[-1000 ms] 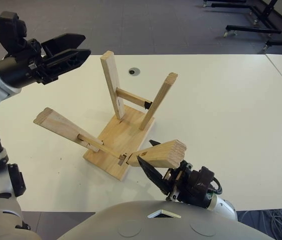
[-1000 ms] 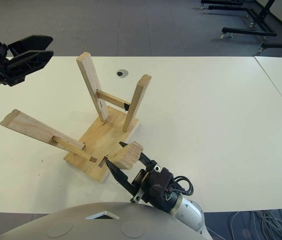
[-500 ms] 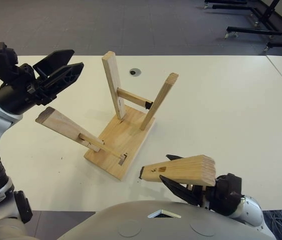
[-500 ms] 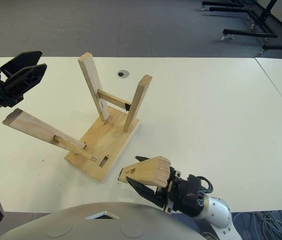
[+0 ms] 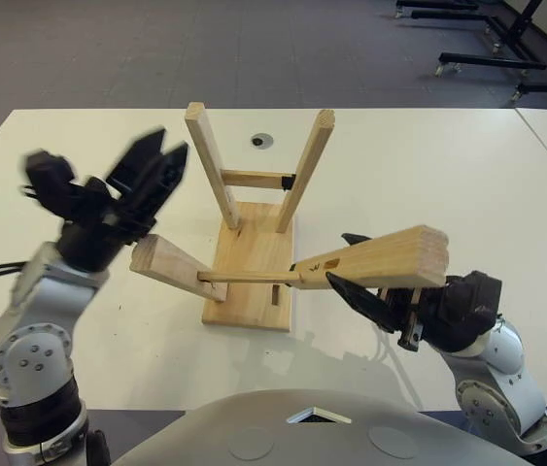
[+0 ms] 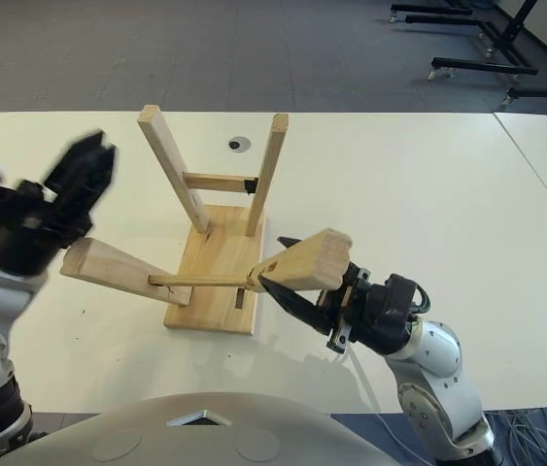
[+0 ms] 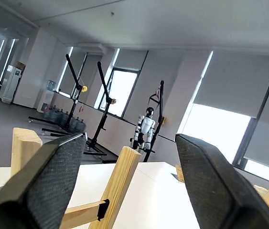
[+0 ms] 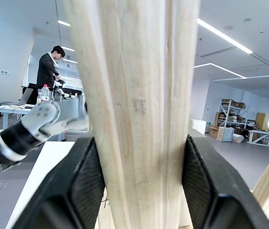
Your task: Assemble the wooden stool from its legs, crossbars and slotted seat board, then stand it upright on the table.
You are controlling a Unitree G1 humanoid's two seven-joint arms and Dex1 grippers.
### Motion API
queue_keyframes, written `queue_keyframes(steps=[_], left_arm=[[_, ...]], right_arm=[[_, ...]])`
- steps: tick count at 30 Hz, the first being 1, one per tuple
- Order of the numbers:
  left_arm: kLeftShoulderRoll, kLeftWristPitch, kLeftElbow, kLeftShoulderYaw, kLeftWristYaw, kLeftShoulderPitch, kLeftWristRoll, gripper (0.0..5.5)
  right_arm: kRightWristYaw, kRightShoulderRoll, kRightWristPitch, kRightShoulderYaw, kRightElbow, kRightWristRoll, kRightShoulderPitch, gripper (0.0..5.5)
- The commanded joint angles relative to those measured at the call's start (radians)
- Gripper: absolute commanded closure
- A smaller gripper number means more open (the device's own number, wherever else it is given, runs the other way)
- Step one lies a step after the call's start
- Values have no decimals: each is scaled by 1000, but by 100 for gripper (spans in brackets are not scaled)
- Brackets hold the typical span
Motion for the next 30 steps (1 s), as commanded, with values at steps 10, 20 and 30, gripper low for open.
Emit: queue_keyframes(steps=[10, 20, 30], left_arm=[[77, -12, 62, -36, -6, -64, 29, 210], [81, -12, 50, -60, -4, -59, 23, 210], [76, -20, 42, -87, -3, -55, 27, 210]], right_arm=[[161, -5, 135, -95, 130, 107, -48, 343], [375, 100, 94, -69, 240, 89, -77, 343], [387, 188, 110, -57, 329, 48, -160, 343]])
